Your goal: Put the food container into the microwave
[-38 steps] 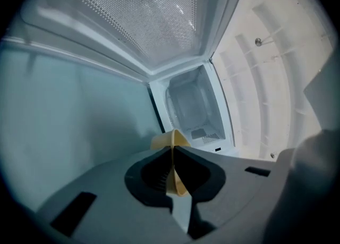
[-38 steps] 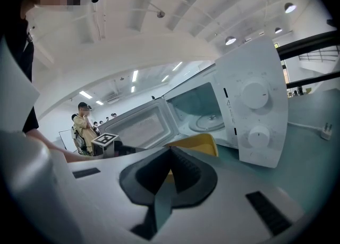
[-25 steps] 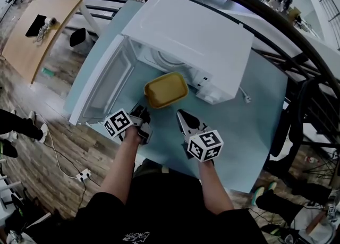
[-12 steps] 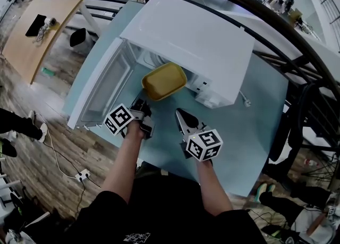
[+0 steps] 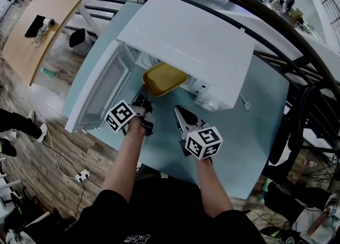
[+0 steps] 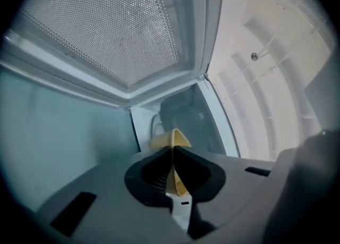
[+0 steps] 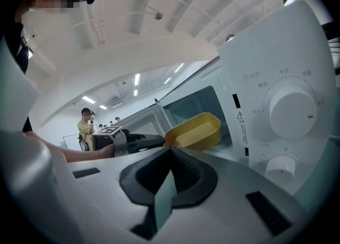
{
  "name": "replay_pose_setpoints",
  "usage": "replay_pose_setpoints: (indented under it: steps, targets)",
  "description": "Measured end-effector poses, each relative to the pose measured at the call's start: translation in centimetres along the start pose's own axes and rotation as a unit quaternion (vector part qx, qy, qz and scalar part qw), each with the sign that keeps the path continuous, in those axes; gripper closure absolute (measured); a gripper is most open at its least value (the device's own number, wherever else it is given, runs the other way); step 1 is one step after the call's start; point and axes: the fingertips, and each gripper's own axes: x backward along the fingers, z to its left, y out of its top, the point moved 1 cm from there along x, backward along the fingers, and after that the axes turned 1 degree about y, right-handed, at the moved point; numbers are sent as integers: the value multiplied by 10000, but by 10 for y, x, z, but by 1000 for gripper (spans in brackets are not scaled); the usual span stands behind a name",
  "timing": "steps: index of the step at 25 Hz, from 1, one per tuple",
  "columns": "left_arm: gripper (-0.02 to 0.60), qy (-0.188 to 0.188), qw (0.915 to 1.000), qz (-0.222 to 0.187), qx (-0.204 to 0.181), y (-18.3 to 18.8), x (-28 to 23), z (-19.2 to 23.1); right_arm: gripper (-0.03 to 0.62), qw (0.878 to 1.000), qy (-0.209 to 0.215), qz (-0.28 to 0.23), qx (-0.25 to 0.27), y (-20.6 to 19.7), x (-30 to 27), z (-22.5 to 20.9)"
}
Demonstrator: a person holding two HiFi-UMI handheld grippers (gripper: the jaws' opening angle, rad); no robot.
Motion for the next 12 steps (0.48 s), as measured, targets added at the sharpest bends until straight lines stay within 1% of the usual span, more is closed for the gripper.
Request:
replay_pose_setpoints:
  steps: [12]
  targets:
    - [554,-1,10000,-44,9,5,-31,-3,588,9999,26,87,-141,-5,-11,-14]
